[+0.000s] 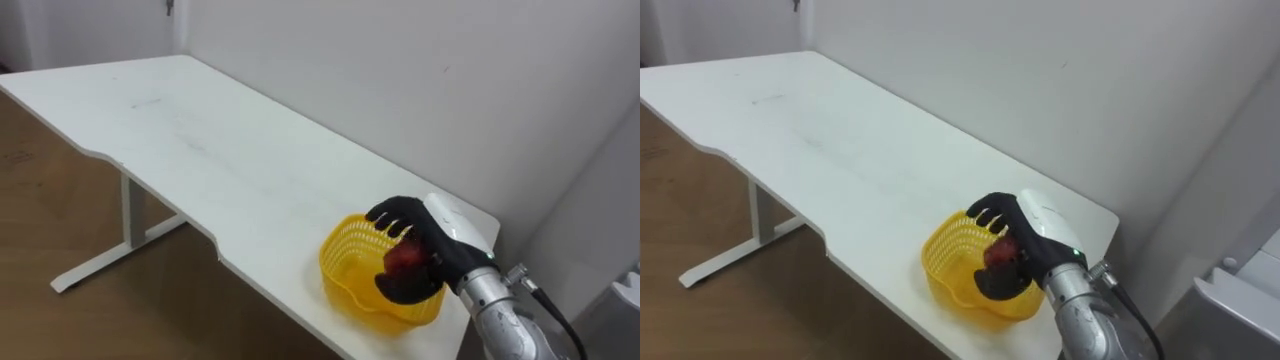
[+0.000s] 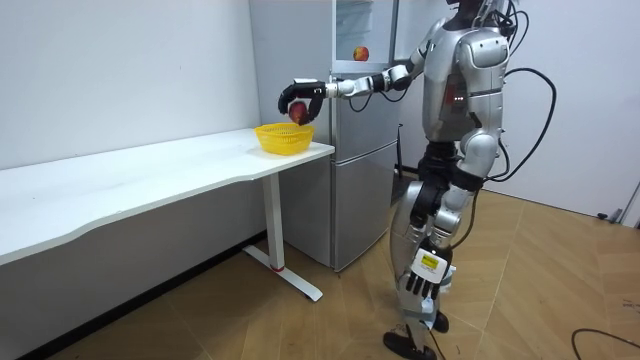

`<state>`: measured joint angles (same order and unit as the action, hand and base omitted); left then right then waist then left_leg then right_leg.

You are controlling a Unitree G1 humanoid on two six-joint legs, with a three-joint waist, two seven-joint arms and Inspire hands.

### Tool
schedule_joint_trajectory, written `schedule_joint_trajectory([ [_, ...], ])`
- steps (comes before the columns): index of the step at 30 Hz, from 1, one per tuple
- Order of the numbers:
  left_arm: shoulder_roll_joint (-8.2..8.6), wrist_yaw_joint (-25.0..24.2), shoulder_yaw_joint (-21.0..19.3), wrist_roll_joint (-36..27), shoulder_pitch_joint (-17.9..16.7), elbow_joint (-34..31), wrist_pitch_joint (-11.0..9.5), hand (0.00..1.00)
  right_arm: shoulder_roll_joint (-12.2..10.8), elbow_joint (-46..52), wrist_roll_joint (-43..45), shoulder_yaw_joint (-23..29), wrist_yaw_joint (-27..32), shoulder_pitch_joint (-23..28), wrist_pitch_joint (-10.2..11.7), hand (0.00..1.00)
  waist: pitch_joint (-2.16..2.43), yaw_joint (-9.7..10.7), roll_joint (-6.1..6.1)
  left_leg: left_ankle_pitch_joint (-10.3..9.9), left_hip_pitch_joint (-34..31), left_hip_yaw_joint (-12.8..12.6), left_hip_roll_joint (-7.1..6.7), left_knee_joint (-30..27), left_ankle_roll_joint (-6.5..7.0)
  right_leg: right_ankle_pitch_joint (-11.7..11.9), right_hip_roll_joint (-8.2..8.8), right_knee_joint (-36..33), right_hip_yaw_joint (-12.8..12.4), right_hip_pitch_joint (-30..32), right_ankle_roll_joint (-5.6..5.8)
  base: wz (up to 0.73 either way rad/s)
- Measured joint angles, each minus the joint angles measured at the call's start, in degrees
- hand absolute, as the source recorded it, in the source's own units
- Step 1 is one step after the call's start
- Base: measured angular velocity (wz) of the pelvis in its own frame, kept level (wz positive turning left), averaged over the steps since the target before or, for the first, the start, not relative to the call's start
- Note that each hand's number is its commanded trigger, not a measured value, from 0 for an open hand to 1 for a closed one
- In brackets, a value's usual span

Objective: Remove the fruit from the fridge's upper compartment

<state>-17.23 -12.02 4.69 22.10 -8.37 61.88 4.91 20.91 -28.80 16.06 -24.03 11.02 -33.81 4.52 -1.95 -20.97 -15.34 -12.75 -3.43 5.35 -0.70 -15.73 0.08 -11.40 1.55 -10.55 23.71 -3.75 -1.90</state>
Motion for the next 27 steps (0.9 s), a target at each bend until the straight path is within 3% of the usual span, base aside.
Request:
schedule_joint_trajectory([
  [14,-0.02,0.02,-0.01,0.02,-0.27,-1.35,0.66,0.0,0.0,0.0,-0.37,0.0,0.0,0.0,-0.48,0.0,0.09,0.01,0.26,0.0,0.0,0.0,-0.01,-0.08,0.0,0.0,-0.05,0.04,-0.09,0.01,0.0,0.0],
  [27,-0.05,0.07,-0.08,0.05,-0.64,-2.53,0.99,0.0,0.01,-0.01,-1.17,0.0,0.02,0.0,-0.83,0.0,0.56,0.14,1.11,0.0,-0.12,0.0,-0.01,-0.77,0.0,0.0,-0.03,0.01,-0.1,-0.01,0.0,0.0],
])
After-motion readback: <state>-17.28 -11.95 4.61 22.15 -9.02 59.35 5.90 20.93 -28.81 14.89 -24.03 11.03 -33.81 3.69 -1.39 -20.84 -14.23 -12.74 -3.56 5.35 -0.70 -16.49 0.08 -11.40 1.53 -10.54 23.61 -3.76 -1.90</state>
